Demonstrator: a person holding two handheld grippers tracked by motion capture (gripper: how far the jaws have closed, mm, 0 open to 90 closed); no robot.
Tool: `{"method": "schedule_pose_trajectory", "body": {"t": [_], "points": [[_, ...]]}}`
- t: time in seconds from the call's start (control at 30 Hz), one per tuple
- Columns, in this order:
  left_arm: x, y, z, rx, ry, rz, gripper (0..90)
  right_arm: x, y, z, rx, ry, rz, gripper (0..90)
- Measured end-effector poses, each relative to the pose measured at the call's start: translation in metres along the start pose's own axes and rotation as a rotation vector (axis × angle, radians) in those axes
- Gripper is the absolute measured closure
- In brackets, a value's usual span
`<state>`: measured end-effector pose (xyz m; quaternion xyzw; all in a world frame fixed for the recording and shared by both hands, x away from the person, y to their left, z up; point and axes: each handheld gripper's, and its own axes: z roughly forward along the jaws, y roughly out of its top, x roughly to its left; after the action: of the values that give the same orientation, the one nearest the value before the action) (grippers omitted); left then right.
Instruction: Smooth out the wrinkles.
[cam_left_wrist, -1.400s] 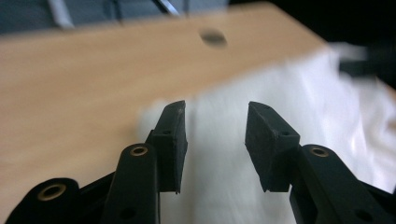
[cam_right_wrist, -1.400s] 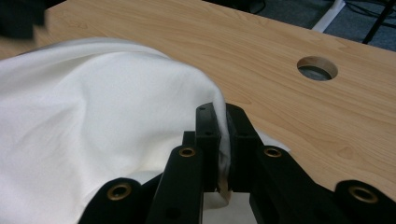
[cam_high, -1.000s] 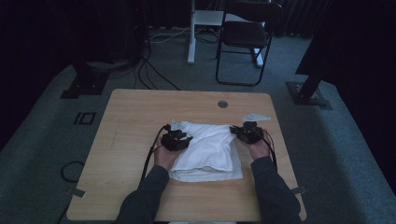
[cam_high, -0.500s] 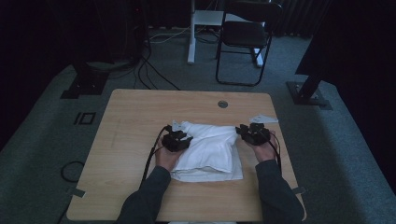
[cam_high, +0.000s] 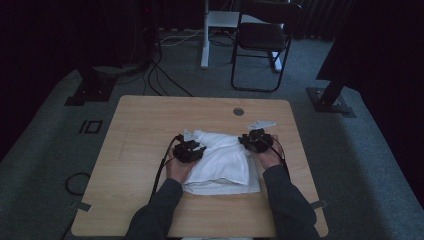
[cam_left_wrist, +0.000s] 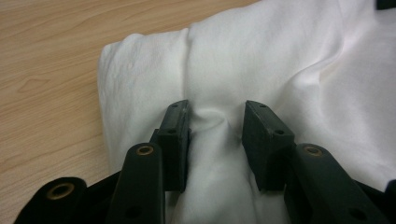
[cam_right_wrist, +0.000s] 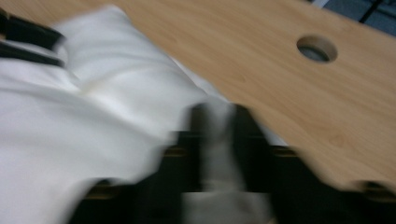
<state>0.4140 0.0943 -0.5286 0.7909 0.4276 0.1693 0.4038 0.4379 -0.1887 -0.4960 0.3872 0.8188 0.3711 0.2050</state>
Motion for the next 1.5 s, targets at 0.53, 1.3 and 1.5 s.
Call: {"method": "schedule_pose_trajectory", "body": {"t": [0.53,1.3,1.5], "points": [[-0.002,-0.001,-0.001,-0.015,0.010,-0.016,61.9,0.038,-0.041,-0.030,-0.030,0.062,0.088,43.3],[-0.025,0.011,-0.042,-0.075,0.000,0.011,52.9,0.021,-0.075,-0.046,0.062,-0.002,0.137,77.1],[-0.038,0.001,-0.063,-0.104,-0.007,0.034,50.8,0.028,-0.069,-0.059,-0.004,-0.062,0.140,57.8]]}}
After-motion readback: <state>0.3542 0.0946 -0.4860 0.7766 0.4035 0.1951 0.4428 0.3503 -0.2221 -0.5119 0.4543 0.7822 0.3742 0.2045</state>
